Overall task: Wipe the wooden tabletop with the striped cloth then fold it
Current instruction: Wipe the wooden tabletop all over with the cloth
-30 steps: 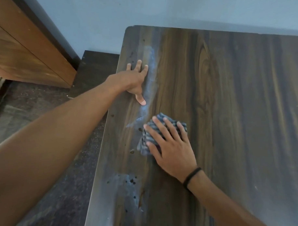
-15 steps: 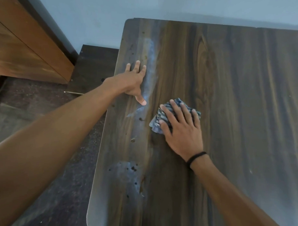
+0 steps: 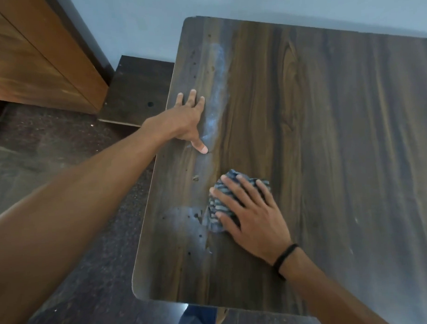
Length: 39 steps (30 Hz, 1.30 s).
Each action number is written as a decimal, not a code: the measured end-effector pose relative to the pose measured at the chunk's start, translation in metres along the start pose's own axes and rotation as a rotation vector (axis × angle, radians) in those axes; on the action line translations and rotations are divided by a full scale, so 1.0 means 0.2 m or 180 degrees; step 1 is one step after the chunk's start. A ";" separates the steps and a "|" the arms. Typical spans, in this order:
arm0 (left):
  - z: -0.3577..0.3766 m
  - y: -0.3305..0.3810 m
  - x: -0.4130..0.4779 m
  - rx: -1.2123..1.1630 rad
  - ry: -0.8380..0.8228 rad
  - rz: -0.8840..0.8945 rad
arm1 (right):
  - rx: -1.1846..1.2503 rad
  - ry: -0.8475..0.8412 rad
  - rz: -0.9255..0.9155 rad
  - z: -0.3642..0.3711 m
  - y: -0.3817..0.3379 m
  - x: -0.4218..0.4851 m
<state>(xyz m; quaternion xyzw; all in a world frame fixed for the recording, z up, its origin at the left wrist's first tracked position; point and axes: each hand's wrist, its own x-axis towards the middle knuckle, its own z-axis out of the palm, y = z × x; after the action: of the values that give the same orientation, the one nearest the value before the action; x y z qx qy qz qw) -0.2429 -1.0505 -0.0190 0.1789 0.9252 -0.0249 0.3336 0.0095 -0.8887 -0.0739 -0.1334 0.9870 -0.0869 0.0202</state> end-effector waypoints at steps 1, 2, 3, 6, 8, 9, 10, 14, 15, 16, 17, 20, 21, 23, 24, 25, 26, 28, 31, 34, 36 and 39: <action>0.01 0.00 -0.03 -0.0030 0.0055 0.0021 | -0.0038 0.0088 0.0200 0.01 0.04 0.00; 0.03 0.01 -0.06 -0.0052 0.0071 0.0040 | -0.0023 0.0127 0.0590 0.00 0.06 0.02; 0.04 0.01 -0.09 -0.0063 0.0068 0.0053 | 0.0069 0.0144 0.0972 -0.01 0.04 0.05; 0.11 0.03 -0.17 -0.0068 0.0035 0.0051 | 0.0190 -0.0139 0.0535 0.01 -0.14 -0.04; 0.14 0.03 -0.22 -0.0071 -0.0027 0.0054 | 0.0145 -0.0362 -0.0232 0.01 -0.18 -0.20; 0.16 0.02 -0.24 -0.0078 -0.0051 0.0069 | 0.0099 -0.0376 -0.0332 0.01 -0.14 -0.24; 0.18 0.02 -0.25 -0.0077 -0.0077 0.0079 | 0.0059 -0.0308 -0.0227 0.01 -0.09 -0.23; 0.22 0.02 -0.27 0.0030 -0.0125 0.0076 | 0.0260 -0.0058 0.1005 0.01 -0.15 -0.08; 0.23 0.03 -0.28 0.0022 -0.0109 0.0061 | 0.0248 -0.0105 0.0831 0.02 -0.23 -0.10; 0.23 0.04 -0.28 0.0005 -0.0095 0.0051 | 0.0216 -0.0182 0.0408 0.04 -0.29 -0.17; 0.23 0.04 -0.29 -0.0015 -0.0086 0.0049 | 0.0191 -0.0301 -0.0053 0.04 -0.33 -0.25; 0.23 0.02 -0.31 -0.0067 -0.0023 0.0069 | 0.0043 -0.0322 -0.0340 0.03 -0.19 -0.35; 0.24 0.02 -0.31 -0.0076 -0.0005 0.0067 | 0.0035 -0.0200 0.0039 0.03 -0.15 -0.31; 0.24 0.02 -0.32 -0.0056 0.0033 0.0086 | 0.0187 -0.0013 0.0903 0.02 -0.15 -0.23; 0.25 0.03 -0.33 -0.0039 0.0060 0.0106 | 0.0217 -0.0024 0.0965 0.02 -0.21 -0.22; 0.25 0.03 -0.34 -0.0029 0.0075 0.0132 | 0.0210 -0.0103 0.0684 0.04 -0.27 -0.25; 0.27 0.04 -0.35 -0.0027 0.0059 0.0150 | 0.0162 -0.0180 0.0220 0.05 -0.30 -0.32; 0.31 0.03 -0.38 -0.0014 -0.0033 0.0162 | 0.0076 -0.0400 -0.0433 0.05 -0.26 -0.44; 0.35 0.02 -0.40 -0.0012 -0.0094 0.0149 | 0.0067 -0.0162 0.0217 0.03 -0.13 -0.38; 0.34 0.03 -0.41 -0.0024 -0.0109 0.0142 | 0.0193 -0.0169 0.0738 0.04 -0.25 -0.34; 0.34 0.04 -0.42 -0.0029 -0.0121 0.0127 | 0.0133 -0.0305 0.0020 0.06 -0.32 -0.45; 0.35 0.03 -0.42 -0.0080 -0.0099 0.0124 | 0.0027 -0.0329 -0.0070 0.04 -0.17 -0.53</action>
<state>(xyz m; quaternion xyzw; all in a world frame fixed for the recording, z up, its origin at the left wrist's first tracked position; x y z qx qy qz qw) -0.1380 -1.0823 -0.0201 0.1923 0.9165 -0.0096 0.3507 0.1217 -0.8937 -0.0742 -0.1485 0.9828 -0.0843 0.0708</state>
